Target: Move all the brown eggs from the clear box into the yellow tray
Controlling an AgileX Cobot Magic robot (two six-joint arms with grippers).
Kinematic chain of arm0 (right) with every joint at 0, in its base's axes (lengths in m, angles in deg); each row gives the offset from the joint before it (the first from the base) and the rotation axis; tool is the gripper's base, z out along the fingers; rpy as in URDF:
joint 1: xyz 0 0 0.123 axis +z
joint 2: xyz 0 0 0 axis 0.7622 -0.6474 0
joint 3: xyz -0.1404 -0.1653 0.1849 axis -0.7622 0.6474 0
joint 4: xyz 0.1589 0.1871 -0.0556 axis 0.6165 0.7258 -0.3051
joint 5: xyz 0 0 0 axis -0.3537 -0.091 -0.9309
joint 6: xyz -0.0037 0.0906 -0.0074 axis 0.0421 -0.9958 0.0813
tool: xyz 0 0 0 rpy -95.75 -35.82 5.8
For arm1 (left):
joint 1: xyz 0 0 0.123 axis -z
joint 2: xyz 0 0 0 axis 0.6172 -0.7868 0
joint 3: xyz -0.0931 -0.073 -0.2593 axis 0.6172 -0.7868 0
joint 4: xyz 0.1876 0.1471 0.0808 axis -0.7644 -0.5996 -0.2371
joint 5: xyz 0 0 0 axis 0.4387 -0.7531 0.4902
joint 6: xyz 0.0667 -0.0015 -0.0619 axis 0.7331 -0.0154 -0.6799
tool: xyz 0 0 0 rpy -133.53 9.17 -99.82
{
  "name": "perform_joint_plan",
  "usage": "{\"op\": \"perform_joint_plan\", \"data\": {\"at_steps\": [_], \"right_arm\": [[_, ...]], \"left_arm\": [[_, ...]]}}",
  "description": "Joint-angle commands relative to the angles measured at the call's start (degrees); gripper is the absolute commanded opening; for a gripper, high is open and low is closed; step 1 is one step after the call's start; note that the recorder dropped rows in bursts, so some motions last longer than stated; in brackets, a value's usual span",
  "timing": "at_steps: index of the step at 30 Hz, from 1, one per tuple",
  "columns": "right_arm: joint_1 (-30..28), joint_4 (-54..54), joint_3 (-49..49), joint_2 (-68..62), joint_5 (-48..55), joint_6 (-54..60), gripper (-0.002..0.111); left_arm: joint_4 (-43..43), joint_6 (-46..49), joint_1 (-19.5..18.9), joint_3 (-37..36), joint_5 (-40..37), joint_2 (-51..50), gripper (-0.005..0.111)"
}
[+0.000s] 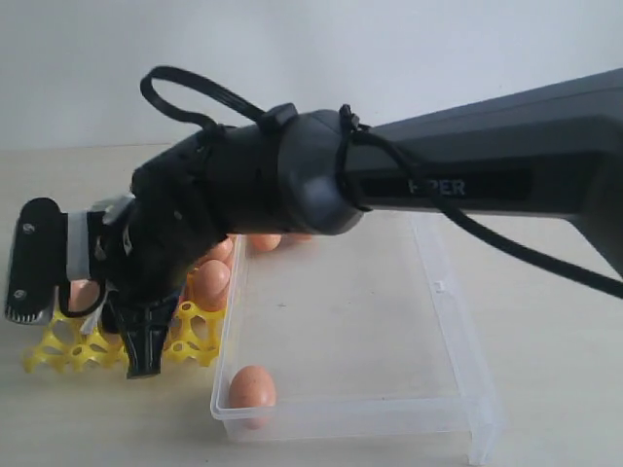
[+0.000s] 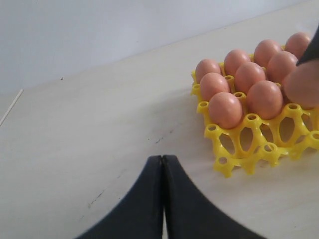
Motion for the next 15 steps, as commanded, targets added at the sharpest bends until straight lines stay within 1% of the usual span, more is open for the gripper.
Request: {"op": "perform_joint_plan", "data": {"at_steps": [1, 3, 5, 9, 15], "right_arm": [[0.44, 5.89, -6.08, -1.61, 5.61, 17.98, 0.0], [0.74, 11.44, -9.21, -3.69, 11.03, 28.45, 0.0], [0.74, 13.88, -11.92, -5.89, 13.65, 31.48, 0.0], [0.74, 11.99, -17.02, -9.99, 13.41, 29.95, 0.0], [0.74, 5.03, -22.3, -12.99, 10.55, 18.87, 0.0]], "left_arm": [[0.0, -0.28, 0.11, 0.23, 0.43, 0.35, 0.0], [0.0, -0.28, 0.11, 0.23, 0.43, 0.35, 0.0], [0.0, -0.28, 0.11, 0.23, 0.43, 0.35, 0.0], [0.0, -0.28, 0.11, 0.23, 0.43, 0.35, 0.0], [0.0, -0.28, 0.11, 0.23, 0.43, 0.35, 0.0]]}}
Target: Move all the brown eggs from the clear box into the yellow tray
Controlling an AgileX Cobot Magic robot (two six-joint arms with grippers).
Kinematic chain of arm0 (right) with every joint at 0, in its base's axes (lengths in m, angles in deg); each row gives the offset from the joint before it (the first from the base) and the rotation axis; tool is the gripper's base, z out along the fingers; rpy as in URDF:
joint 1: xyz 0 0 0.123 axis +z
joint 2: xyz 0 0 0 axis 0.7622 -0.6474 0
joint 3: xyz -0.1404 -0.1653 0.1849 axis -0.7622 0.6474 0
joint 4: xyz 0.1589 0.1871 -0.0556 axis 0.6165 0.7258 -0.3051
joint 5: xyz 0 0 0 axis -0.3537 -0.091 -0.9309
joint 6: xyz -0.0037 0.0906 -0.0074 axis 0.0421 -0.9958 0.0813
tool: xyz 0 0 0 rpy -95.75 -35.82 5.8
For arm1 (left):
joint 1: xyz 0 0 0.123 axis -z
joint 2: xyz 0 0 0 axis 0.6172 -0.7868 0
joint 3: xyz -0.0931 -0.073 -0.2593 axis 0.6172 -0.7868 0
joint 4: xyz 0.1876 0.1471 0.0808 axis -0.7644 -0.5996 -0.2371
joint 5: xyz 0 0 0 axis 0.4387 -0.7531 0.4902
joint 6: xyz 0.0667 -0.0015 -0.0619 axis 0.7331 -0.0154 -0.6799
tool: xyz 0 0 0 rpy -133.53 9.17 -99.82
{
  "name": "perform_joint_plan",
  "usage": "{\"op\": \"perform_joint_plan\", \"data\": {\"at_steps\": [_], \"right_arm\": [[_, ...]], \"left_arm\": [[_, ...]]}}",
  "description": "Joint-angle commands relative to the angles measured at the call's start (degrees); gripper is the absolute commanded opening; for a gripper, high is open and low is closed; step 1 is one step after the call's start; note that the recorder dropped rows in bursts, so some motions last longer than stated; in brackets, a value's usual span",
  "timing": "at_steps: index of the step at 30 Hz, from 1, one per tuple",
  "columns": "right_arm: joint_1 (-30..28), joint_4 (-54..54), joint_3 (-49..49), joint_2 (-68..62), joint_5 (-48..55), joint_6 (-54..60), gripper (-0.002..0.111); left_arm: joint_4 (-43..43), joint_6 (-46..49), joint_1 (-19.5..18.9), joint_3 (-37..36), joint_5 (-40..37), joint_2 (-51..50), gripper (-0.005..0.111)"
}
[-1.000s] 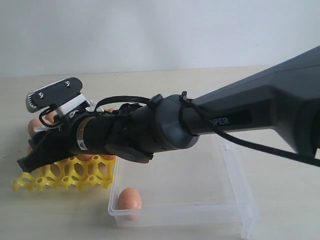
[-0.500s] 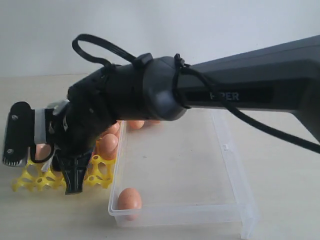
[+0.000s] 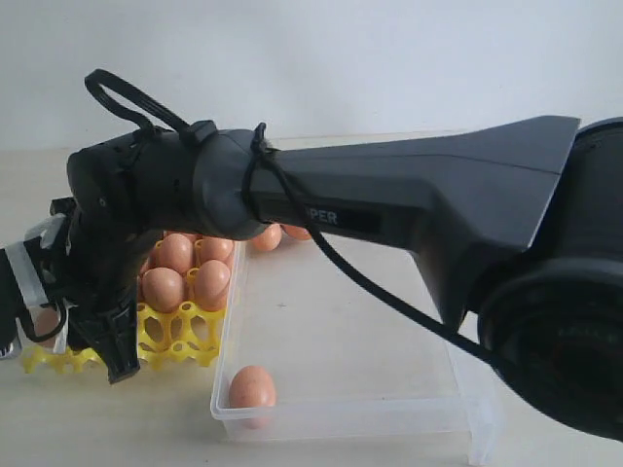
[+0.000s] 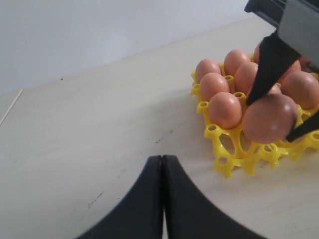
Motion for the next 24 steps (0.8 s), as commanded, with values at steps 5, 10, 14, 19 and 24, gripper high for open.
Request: {"op": "perform_joint_plan", "data": {"at_steps": [5, 10, 14, 19, 24], "right_arm": [[-0.12, -4.05, -3.9, -2.11, -1.94, -6.16, 0.0], [-0.12, -4.42, -3.9, -2.45, -3.32, -6.16, 0.0], [-0.12, -4.42, -3.9, -2.45, -4.68, -6.44, 0.002], [-0.12, -5.3, -3.9, -2.54, -4.68, -7.26, 0.022], [-0.12, -5.3, -3.9, -2.54, -3.82, -7.79, 0.037]], "left_arm": [[0.0, -0.28, 0.11, 0.23, 0.43, 0.35, 0.0], [0.0, -0.28, 0.11, 0.23, 0.43, 0.35, 0.0], [0.0, -0.28, 0.11, 0.23, 0.43, 0.35, 0.0], [0.0, -0.28, 0.11, 0.23, 0.43, 0.35, 0.0], [0.0, -0.28, 0.11, 0.23, 0.43, 0.35, 0.0]]}}
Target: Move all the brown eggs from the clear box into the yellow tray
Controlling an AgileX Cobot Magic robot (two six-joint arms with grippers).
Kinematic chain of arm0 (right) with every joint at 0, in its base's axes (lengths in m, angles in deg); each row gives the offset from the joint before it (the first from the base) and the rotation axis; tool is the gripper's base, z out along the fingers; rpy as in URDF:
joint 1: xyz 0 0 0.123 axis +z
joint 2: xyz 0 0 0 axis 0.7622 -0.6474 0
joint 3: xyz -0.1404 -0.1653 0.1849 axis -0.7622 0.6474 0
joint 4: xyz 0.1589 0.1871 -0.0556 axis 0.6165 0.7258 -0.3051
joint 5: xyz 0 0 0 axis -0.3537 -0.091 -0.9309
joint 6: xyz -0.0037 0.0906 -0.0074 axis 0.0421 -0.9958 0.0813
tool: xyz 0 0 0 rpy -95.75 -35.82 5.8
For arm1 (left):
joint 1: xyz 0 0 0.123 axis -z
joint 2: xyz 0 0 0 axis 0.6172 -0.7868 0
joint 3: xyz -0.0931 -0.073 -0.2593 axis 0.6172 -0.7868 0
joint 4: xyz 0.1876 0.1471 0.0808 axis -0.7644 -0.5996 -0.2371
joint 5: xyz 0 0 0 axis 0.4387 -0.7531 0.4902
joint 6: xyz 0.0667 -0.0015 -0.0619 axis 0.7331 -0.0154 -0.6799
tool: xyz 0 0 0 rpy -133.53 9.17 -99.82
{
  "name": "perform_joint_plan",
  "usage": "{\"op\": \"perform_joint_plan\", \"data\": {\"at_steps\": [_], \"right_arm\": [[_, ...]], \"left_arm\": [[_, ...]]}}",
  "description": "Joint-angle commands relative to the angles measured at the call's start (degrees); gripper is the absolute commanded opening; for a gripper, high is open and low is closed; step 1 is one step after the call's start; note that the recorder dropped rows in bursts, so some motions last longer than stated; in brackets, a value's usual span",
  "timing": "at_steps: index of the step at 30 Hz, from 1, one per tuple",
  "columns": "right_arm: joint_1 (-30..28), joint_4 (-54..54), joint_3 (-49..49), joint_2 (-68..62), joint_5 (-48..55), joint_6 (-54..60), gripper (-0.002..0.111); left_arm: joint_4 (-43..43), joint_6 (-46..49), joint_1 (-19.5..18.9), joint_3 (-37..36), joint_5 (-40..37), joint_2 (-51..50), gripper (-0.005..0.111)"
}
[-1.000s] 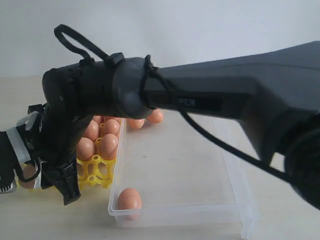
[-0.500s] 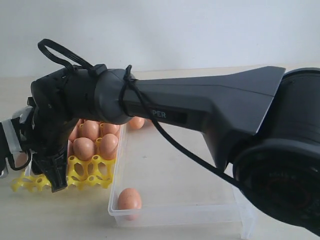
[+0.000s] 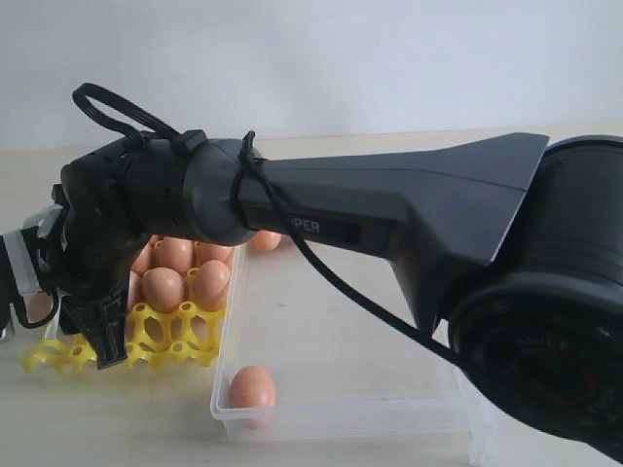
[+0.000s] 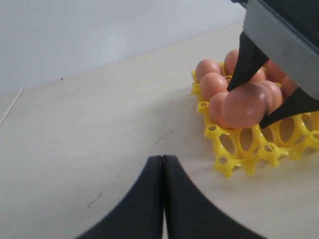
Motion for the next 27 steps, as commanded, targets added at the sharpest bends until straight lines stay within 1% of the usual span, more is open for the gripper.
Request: {"op": "perform_joint_plan", "data": {"at_steps": [1, 3, 9, 13, 18, 20, 22, 23, 25, 27], "right_arm": [[-0.12, -0.27, -0.75, 0.12, 0.18, -1.83, 0.041], [-0.12, -0.27, -0.75, 0.12, 0.18, -2.22, 0.046], [-0.12, -0.27, -0.75, 0.12, -0.39, -4.06, 0.057], [-0.12, -0.66, -0.75, 0.12, -0.86, -6.11, 0.06], [-0.12, -0.82, -0.75, 0.62, -0.86, -7.58, 0.06], [-0.12, -3.41, -0.75, 1.79, 0.47, -11.55, 0.06], [-0.12, -8.02, -0.75, 4.17, 4.31, -20.83, 0.058], [-0.12, -10.61, -0.75, 5.7, 7.79, -27.17, 0.055], [-0.69, -15.98, -0.75, 8.56, 15.98, -38.33, 0.047], [-1.78, -18.47, -0.75, 11.12, 27.78, -50.2, 0.034]], "left_arm": [[0.0, -0.28, 0.11, 0.23, 0.43, 0.35, 0.0], [0.0, -0.28, 0.11, 0.23, 0.43, 0.35, 0.0], [0.0, -0.28, 0.11, 0.23, 0.43, 0.35, 0.0], [0.0, -0.28, 0.11, 0.23, 0.43, 0.35, 0.0], [0.0, -0.28, 0.11, 0.23, 0.43, 0.35, 0.0], [0.0, -0.28, 0.11, 0.23, 0.43, 0.35, 0.0], [0.0, -0.28, 0.11, 0.23, 0.43, 0.35, 0.0], [0.0, -0.28, 0.11, 0.23, 0.43, 0.35, 0.0], [0.0, -0.28, 0.11, 0.23, 0.43, 0.35, 0.0], [0.0, -0.28, 0.11, 0.23, 0.43, 0.35, 0.0]]}}
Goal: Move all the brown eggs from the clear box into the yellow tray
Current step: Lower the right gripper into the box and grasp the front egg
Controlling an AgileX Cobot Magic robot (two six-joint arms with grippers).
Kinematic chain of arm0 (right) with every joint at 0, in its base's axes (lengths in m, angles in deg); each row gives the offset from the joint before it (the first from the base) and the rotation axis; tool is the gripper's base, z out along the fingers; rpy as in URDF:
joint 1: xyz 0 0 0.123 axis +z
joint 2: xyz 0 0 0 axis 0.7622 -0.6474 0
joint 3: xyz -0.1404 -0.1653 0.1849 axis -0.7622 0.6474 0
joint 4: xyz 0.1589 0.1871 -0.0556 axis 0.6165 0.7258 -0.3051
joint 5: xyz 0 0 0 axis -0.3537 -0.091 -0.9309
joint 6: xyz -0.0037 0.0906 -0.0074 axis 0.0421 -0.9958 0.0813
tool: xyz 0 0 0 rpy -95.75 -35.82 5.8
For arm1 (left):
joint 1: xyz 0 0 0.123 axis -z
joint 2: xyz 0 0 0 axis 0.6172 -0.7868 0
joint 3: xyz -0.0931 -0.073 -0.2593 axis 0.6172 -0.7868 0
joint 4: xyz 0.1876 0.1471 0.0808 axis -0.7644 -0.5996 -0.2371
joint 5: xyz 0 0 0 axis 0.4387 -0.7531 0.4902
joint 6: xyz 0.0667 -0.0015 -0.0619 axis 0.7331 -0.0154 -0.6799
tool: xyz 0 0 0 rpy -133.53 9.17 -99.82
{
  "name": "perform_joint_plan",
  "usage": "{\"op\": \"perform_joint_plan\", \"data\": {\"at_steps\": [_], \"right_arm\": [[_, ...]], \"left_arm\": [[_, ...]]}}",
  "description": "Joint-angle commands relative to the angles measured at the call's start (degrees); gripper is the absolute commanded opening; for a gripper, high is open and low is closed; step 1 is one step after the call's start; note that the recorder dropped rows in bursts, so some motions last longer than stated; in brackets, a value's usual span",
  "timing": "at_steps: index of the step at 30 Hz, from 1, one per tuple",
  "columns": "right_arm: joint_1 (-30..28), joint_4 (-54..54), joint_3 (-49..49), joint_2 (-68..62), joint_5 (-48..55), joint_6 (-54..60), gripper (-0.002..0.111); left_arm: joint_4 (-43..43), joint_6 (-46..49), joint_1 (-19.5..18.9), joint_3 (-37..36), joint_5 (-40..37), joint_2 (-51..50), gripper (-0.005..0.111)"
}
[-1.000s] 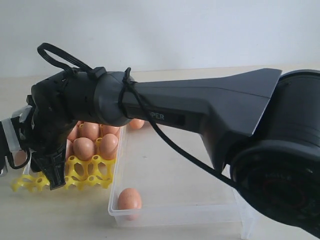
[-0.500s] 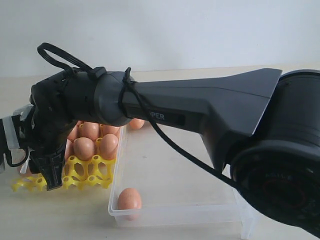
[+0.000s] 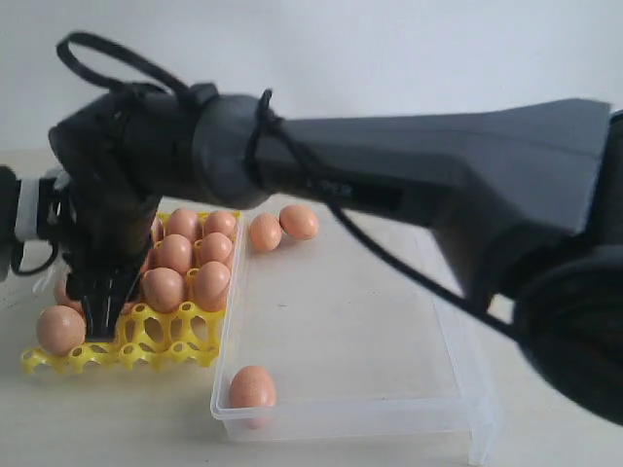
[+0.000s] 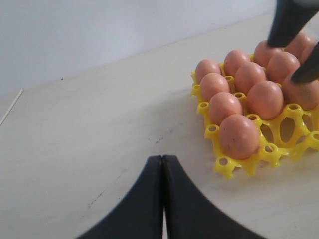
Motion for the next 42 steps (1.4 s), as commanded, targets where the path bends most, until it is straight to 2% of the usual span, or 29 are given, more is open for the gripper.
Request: {"op": "perform_joint_plan", "data": {"at_steps": [1, 3, 6, 9, 14, 17, 21, 23, 26, 33, 42], "right_arm": [[-2.67, -6.58, -0.75, 6.76, 21.66, -25.83, 0.03], [-5.05, -2.68, -0.22, 7.74, 23.23, -38.24, 0.027], [-8.66, 5.41, 4.25, 9.77, 23.23, -46.84, 0.03], [-11.04, 10.43, 9.56, 11.61, 23.23, -48.9, 0.033], [-12.55, 11.27, 18.28, 14.09, 23.23, -55.02, 0.033], [-12.54, 16.23, 21.12, 14.31, 22.89, -55.35, 0.037], [-12.43, 20.94, 23.86, 14.31, 18.95, -57.06, 0.054], [-12.43, 21.97, 24.74, 14.31, 16.65, -59.28, 0.058], [-12.43, 22.25, 25.28, 13.93, 12.83, -61.86, 0.057], [-12.21, 21.24, 25.28, 11.0, 13.3, -62.2, 0.055], [-10.78, 21.75, 25.52, 7.48, 13.03, -57.17, 0.055]], "left_arm": [[0.0, -0.28, 0.11, 0.23, 0.43, 0.35, 0.0], [0.0, -0.28, 0.11, 0.23, 0.43, 0.35, 0.0], [0.0, -0.28, 0.11, 0.23, 0.43, 0.35, 0.0], [0.0, -0.28, 0.11, 0.23, 0.43, 0.35, 0.0], [0.0, -0.28, 0.11, 0.23, 0.43, 0.35, 0.0], [0.0, -0.28, 0.11, 0.23, 0.43, 0.35, 0.0], [0.0, -0.28, 0.11, 0.23, 0.43, 0.35, 0.0], [0.0, -0.28, 0.11, 0.23, 0.43, 0.35, 0.0], [0.0, -0.28, 0.11, 0.23, 0.43, 0.35, 0.0], [0.0, -0.28, 0.11, 0.23, 0.43, 0.35, 0.0], [0.0, -0.3, 0.11, 0.23, 0.43, 0.35, 0.0]]}}
